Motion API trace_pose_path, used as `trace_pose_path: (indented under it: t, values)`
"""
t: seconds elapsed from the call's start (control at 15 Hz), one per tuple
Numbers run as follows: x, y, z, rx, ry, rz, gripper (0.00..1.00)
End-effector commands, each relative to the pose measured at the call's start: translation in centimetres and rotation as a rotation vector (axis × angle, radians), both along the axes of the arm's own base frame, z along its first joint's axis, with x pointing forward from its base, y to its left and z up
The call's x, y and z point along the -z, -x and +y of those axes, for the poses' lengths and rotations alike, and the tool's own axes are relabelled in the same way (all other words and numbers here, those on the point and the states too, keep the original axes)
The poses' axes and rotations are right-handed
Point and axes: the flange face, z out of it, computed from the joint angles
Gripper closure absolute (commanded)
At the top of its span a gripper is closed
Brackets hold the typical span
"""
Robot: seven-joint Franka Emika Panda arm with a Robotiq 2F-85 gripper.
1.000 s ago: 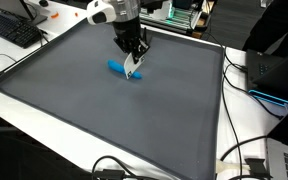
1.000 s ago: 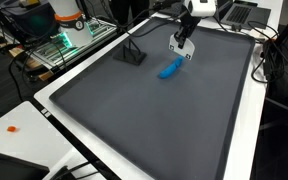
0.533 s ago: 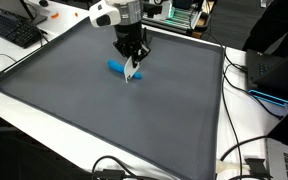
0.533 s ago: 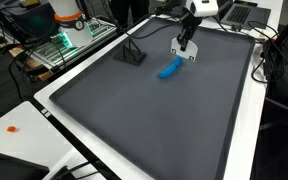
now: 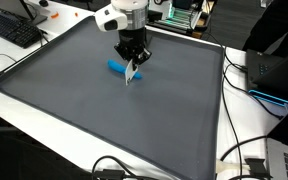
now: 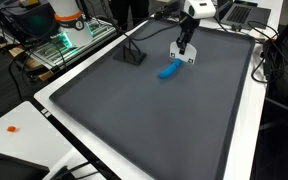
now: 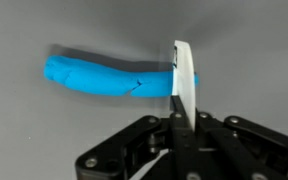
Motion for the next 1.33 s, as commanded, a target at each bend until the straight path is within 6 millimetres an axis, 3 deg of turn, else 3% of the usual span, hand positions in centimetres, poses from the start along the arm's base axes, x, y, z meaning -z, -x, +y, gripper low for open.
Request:
trace_pose_path:
  t: [0.0,0.6,1.0,1.27]
  values:
    - [2.3,1.3,-0.3,-0.018,0.028,0.009,0.99]
    - [3.8,2.7,0.4,0.007,-0.006,0.065,0.99]
    - [2.2,3.0,2.3,0.036,-0.086,0.118,0.99]
    - [1.1,2.6,2.0,0.046,-0.069,0.091,0.99]
